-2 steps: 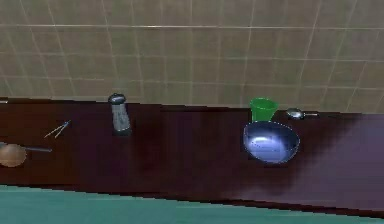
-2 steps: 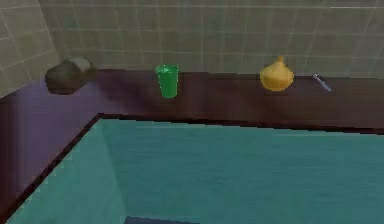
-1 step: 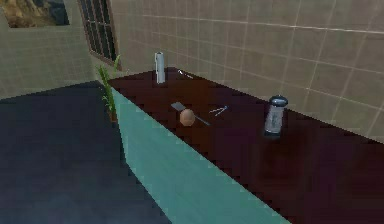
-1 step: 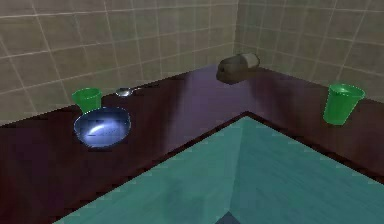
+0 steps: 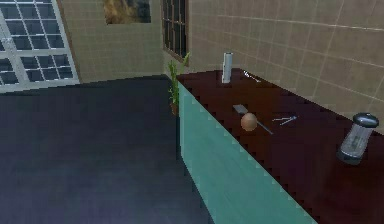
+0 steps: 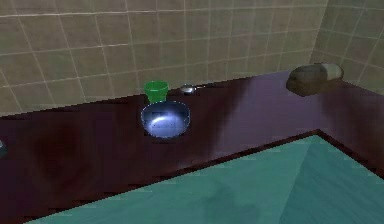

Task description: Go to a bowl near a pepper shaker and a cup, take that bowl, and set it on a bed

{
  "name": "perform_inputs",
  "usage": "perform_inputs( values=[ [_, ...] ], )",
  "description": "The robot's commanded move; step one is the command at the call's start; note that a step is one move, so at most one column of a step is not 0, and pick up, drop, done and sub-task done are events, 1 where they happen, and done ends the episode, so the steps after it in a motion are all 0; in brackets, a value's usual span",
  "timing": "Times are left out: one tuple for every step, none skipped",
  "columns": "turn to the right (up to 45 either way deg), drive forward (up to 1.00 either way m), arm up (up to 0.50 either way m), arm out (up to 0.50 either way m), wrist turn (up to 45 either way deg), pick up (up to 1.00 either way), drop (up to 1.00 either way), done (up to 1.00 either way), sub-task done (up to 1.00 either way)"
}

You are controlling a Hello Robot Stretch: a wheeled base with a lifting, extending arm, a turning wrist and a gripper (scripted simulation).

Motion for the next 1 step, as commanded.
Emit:
perform_inputs(
  values=[
    [0.0,0.00,0.50,0.00,0.0,0.00,0.00,0.00,0.00]
  ],
)
